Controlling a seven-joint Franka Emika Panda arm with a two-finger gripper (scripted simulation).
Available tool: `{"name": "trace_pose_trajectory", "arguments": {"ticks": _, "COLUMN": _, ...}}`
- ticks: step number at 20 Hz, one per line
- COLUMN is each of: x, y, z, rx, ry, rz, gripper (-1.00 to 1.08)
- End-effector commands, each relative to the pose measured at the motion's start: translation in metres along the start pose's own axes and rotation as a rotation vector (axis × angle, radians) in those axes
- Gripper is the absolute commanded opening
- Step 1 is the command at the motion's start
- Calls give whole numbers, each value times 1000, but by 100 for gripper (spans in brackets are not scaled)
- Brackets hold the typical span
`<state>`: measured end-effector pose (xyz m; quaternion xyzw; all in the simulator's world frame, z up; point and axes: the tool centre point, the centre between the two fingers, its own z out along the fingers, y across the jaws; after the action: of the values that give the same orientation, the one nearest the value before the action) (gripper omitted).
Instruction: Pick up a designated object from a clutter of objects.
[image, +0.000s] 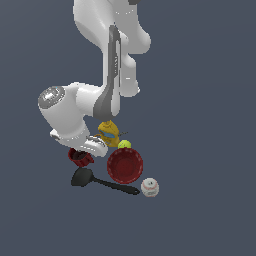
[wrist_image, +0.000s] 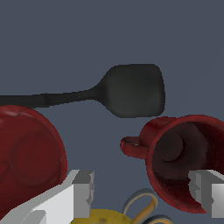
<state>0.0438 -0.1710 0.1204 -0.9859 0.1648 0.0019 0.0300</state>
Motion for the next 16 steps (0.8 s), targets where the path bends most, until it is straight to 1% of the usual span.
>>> {"name": "trace_pose_trajectory", "arguments": {"ticks": 1, "x": 2, "y": 9, "z": 10, "rx": -1, "ry": 0, "rz": 15, "gripper": 68}}
{"name": "trace_pose_trajectory", "arguments": {"ticks": 5, "x": 2, "y": 16, "z": 17, "rx": -3, "ry": -1, "rz": 27, "gripper": 68}}
{"name": "trace_pose_trajectory", "arguments": {"ticks": 10, "x": 2, "y": 16, "z": 19, "rx": -3, "ry": -2, "rz": 25, "gripper": 68}}
{"name": "trace_pose_trajectory", "arguments": {"ticks": 16, "x": 1, "y": 17, "z": 41, "rx": -3, "ry": -2, "rz": 27, "gripper": 68}}
